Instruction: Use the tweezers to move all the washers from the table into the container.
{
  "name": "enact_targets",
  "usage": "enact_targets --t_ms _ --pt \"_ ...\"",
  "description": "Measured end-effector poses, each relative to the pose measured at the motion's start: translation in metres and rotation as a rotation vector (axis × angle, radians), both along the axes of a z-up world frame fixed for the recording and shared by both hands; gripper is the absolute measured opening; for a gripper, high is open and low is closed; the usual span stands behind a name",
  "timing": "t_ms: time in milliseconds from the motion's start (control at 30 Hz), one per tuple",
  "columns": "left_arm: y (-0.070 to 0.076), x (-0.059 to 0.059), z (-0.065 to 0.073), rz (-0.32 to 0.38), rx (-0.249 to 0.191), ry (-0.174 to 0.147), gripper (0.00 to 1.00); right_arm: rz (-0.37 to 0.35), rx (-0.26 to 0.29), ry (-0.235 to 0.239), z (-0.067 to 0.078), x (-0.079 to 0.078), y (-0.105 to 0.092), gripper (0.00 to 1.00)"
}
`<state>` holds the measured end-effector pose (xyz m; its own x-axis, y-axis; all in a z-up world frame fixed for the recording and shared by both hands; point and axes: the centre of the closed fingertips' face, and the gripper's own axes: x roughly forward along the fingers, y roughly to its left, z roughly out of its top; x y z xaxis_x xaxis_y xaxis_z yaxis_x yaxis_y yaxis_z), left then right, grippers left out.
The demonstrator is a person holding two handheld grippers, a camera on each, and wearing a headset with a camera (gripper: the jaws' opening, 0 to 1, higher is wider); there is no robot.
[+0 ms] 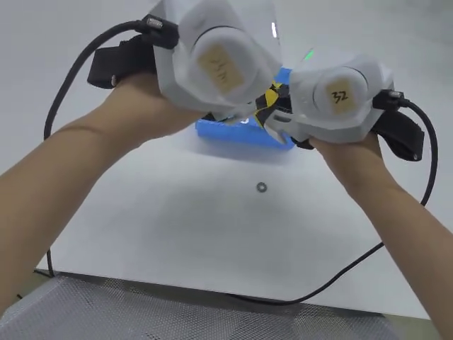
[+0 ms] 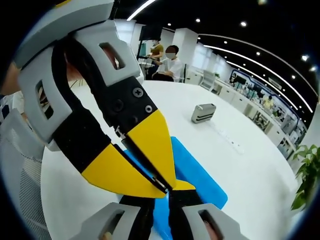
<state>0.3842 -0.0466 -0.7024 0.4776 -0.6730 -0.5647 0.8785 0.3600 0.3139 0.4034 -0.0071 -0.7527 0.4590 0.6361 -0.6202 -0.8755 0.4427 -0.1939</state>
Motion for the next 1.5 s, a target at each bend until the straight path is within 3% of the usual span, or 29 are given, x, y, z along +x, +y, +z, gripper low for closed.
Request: enact_targets --t_ms 167,433,700,967,1067,1200,1367,1500 --pt "-0.001 -0.016 0.020 -0.001 -0.018 -0.034 0.00 -0.008 0.022 -0.036 0.020 -0.013 -0.003 0.06" --pt "-0.009 -0.045 0.038 -0.019 -0.047 -0.042 0.00 -0.018 0.040 -0.059 0.035 -0.039 -0.011 0.06" --pt "-0.020 -0.062 0.038 -0.043 -0.059 -0.019 0.00 -0.031 0.044 -0.039 0.032 -0.055 -0.023 0.06" --pt "-0.026 -0.071 0.039 -0.052 -0.070 0.000 0.00 -0.053 0.073 -0.013 0.032 -0.066 -0.030 0.06" --pt "-0.027 -0.075 0.037 -0.054 -0.066 0.009 0.00 -0.057 0.085 0.001 0.030 -0.070 -0.030 0.06" --pt "-0.028 -0.080 0.035 -0.050 -0.068 0.024 0.00 -0.083 0.141 0.049 0.029 -0.077 -0.029 0.06" --pt "-0.027 -0.085 0.029 -0.030 -0.077 0.047 0.00 -0.096 0.150 0.063 0.022 -0.084 -0.031 0.07" --pt "-0.027 -0.089 0.023 -0.024 -0.056 0.049 0.00 -0.111 0.162 0.079 0.015 -0.087 -0.034 0.08"
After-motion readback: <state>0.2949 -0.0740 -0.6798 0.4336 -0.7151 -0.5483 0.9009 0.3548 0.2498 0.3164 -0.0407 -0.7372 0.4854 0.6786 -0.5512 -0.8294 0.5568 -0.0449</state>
